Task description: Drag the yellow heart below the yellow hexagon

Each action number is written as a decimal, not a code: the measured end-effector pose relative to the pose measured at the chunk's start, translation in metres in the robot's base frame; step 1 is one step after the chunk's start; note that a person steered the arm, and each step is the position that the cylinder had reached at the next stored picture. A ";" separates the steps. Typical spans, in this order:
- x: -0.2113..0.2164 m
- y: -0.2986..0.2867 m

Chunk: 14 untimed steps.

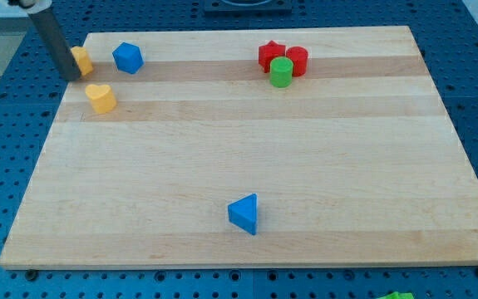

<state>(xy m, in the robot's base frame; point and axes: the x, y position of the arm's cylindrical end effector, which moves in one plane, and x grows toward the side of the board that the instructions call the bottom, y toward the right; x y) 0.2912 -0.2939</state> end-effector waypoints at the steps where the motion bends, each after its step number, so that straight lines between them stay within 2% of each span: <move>1: -0.013 0.007; 3: 0.040 -0.010; 4: 0.091 -0.008; 5: 0.108 0.004; 6: 0.119 0.076; 7: 0.092 0.125; 8: 0.111 0.107; 9: 0.109 0.082; 10: 0.045 0.043; 11: 0.031 0.046; 12: 0.094 0.046; 13: 0.124 0.118; 14: 0.152 0.221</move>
<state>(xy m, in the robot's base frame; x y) 0.4432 -0.0731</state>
